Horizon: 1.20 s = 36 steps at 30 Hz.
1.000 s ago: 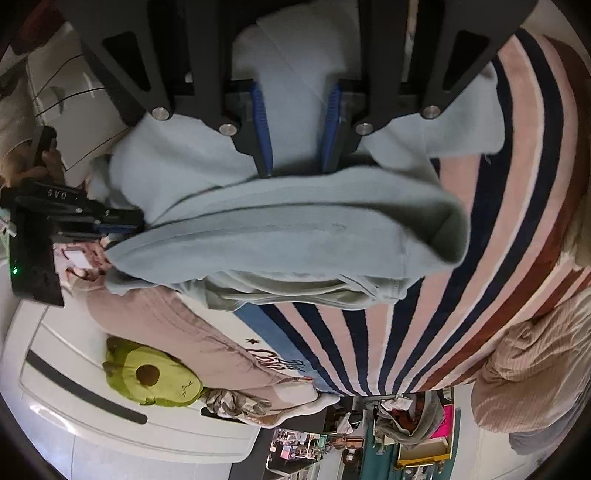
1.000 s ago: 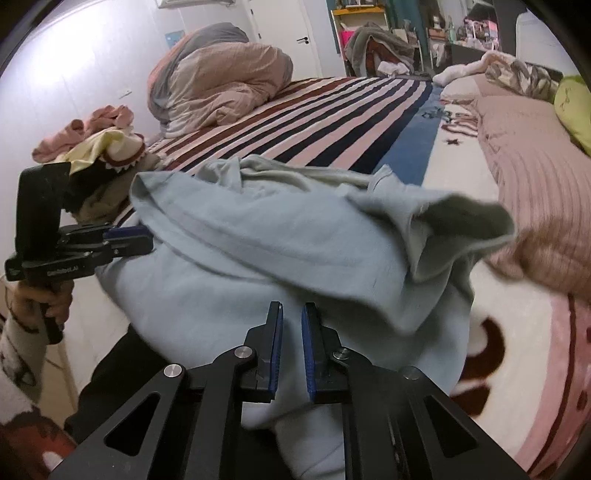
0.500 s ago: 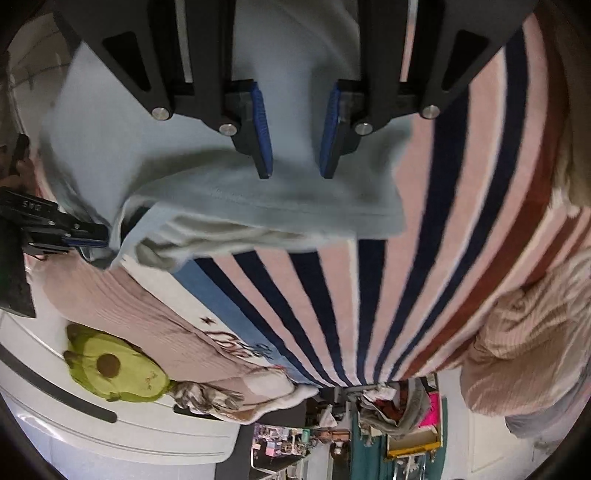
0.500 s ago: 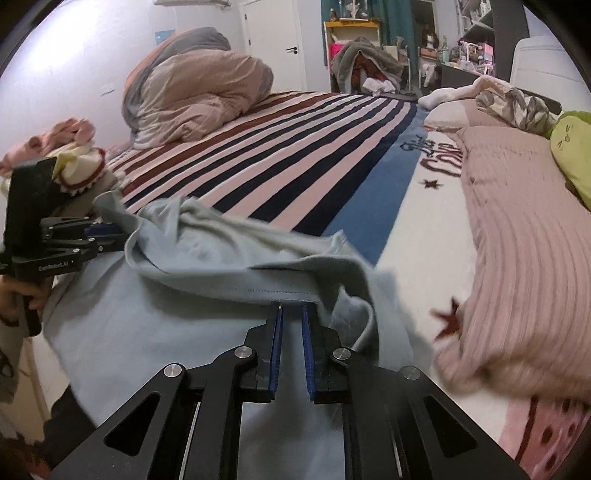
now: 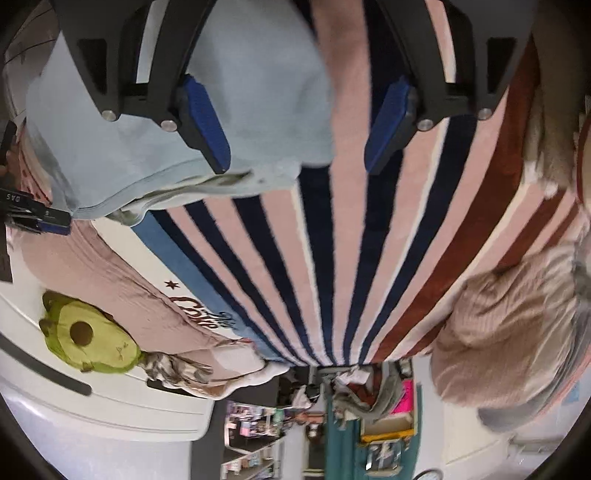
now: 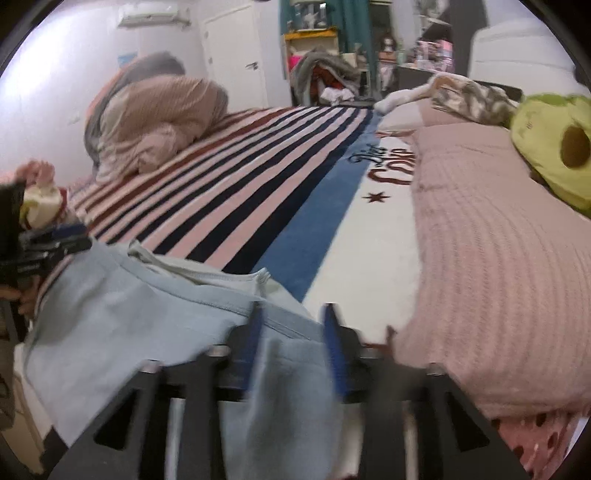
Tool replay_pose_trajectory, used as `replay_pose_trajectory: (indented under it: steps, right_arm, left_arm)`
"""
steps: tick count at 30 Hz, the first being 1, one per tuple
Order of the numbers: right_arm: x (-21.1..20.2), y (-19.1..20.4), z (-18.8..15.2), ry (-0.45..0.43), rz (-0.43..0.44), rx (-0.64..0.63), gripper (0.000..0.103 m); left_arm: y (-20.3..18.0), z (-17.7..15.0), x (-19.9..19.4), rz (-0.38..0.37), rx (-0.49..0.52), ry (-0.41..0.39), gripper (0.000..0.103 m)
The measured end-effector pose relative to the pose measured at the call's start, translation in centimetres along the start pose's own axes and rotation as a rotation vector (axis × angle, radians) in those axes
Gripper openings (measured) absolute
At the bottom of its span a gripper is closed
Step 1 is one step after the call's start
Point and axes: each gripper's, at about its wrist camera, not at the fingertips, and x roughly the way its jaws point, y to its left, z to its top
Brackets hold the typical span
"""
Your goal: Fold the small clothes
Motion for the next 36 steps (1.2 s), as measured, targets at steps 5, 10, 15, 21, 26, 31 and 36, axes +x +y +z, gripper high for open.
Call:
replay_pose_trajectory:
  steps: [5,10,15,21,26,31,36]
  right_arm:
    - [-0.3,-1.6,-1.5,0.071,0.043,0.063,0.058]
    - [0.7,-0.9,-3.4,0.144,0.067,0.054,0.059]
    - [-0.2,-0.3,-3.8,0.099,0.055,0.044,0.020]
    - [-2.4,1.4,-2.8,-0.018,0.008,-0.043,0.005]
    - [-3.1,1.6,-1.2,-0.080,-0.018,-0.065,0.004]
    - [-1.7,0.8,0.0,-0.079,-0.027,-0.027,0.004]
    - [1.1,0.7,-1.0,-0.010,-0.046,-0.030,0.006]
  left_arm:
    - [1.6,-2.7,0.8,-0.058,-0.080,0.093,0.076]
    - [0.8,-4.4,1.4,-0.129,-0.112,0.118,0.076]
    - [-0.4,-4.3,0.7,-0.147,-0.081,0.085,0.029]
    - [-1.2,-2.9,-1.4,-0.089,-0.036,-0.023,0.007]
    - [-1.7,-1.0,-2.5,-0.016,0.012,-0.111,0.003]
    - [-0.2,0.2,-1.4,-0.003,-0.018,-0.116,0.002]
    - [0.2,-0.1,1.0,0.026,-0.017,-0.046,0.002]
